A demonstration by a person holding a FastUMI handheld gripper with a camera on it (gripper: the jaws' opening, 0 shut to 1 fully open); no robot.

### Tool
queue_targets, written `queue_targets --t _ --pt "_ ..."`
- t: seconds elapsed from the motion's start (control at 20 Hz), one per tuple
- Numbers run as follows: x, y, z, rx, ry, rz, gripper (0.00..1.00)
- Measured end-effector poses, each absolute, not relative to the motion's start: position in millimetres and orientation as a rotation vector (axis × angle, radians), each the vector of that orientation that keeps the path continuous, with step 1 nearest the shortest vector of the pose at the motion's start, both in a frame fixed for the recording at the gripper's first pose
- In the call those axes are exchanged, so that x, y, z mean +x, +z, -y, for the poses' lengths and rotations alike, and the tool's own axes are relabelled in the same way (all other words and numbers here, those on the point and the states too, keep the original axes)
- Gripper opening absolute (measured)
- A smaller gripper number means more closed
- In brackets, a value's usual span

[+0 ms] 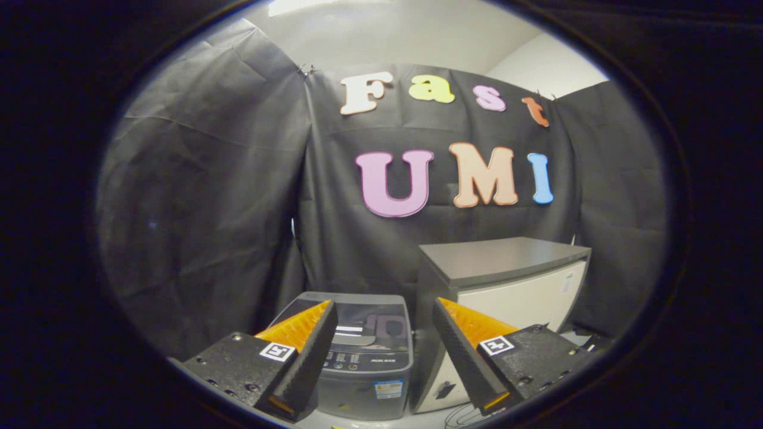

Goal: Put the clothes into the washing machine and then close the washing machine lid.

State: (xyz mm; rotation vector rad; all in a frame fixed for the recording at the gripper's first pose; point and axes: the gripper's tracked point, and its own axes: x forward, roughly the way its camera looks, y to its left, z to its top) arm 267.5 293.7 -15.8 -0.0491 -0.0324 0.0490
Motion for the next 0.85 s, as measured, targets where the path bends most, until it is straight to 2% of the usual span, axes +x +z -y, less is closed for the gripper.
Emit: queue_targets --t 0.5,0.85 --pt "228.6 -14.6 -251.4 0.007 -0.016 0.086 0.97" --pt "224.6 -19.5 -264.3 0.078 0.038 0.066 0.97"
